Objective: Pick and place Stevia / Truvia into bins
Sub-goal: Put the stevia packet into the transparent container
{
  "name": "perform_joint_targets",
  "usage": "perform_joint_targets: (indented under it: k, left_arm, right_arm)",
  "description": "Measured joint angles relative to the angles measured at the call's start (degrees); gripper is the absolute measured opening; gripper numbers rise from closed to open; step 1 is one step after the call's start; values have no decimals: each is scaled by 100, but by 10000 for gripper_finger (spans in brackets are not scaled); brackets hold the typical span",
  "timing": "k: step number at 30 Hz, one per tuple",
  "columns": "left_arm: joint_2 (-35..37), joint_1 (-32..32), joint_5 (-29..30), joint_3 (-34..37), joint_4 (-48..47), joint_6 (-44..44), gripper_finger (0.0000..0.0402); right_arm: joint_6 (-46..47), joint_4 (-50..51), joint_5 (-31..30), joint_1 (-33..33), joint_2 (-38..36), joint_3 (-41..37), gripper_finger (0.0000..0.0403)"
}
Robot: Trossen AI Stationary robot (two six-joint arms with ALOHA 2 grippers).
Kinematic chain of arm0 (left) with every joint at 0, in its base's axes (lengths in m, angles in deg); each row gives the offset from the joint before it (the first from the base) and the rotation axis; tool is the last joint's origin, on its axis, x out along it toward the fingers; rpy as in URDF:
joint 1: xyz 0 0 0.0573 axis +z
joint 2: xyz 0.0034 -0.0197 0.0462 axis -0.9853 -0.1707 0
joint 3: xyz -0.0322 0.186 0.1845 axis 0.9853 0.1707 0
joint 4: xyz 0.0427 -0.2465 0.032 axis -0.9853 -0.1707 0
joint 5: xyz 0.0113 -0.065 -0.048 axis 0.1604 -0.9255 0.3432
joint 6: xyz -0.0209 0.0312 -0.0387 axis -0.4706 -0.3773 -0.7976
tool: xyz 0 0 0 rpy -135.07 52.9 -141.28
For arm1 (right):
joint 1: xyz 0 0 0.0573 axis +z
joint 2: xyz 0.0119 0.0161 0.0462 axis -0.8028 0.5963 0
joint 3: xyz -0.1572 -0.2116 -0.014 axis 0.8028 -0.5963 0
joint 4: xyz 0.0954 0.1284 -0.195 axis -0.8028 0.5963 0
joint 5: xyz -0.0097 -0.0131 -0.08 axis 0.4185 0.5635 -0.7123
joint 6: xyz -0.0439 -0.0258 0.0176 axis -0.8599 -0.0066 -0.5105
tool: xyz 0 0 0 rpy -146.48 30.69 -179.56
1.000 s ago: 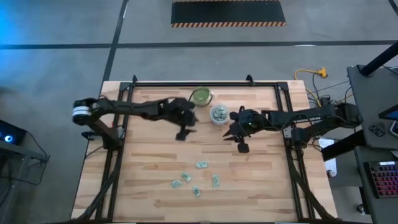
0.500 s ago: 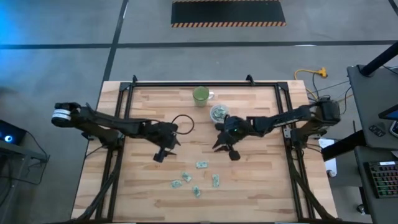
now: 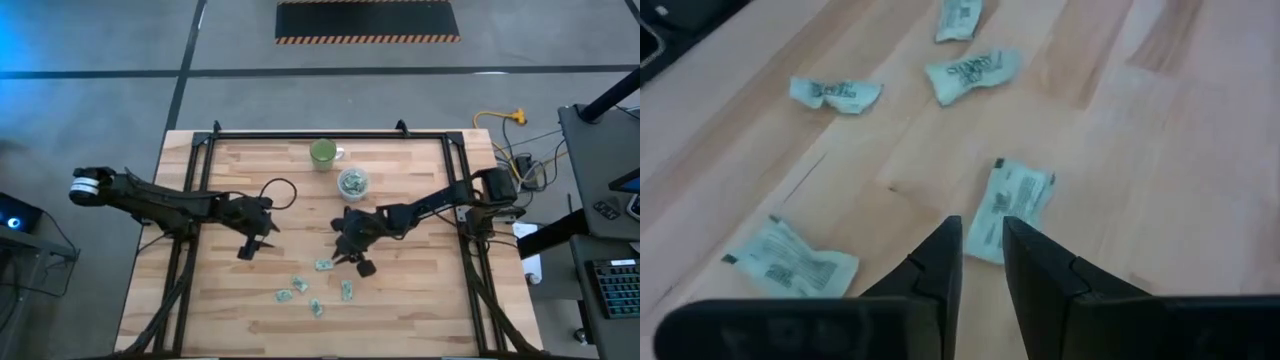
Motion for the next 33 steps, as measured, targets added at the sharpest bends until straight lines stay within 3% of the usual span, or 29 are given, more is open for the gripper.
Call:
perform_joint_targets:
  k: [14, 20, 27, 33]
  left_arm:
    - [-44, 0, 17, 18, 74, -5, 215]
    - [-44, 0, 17, 18, 81, -17, 215]
    - [-44, 0, 17, 20, 92, -25, 215]
    - [-44, -1, 16, 28, 99, -144, 215]
  right_arm:
    - [-132, -27, -280, 364, 330, 239, 68]
    - [-165, 50, -836, 400, 463, 374, 68]
    - [-5, 21, -857, 413, 522, 348, 68]
    - [12, -7, -861, 410, 823, 390, 96]
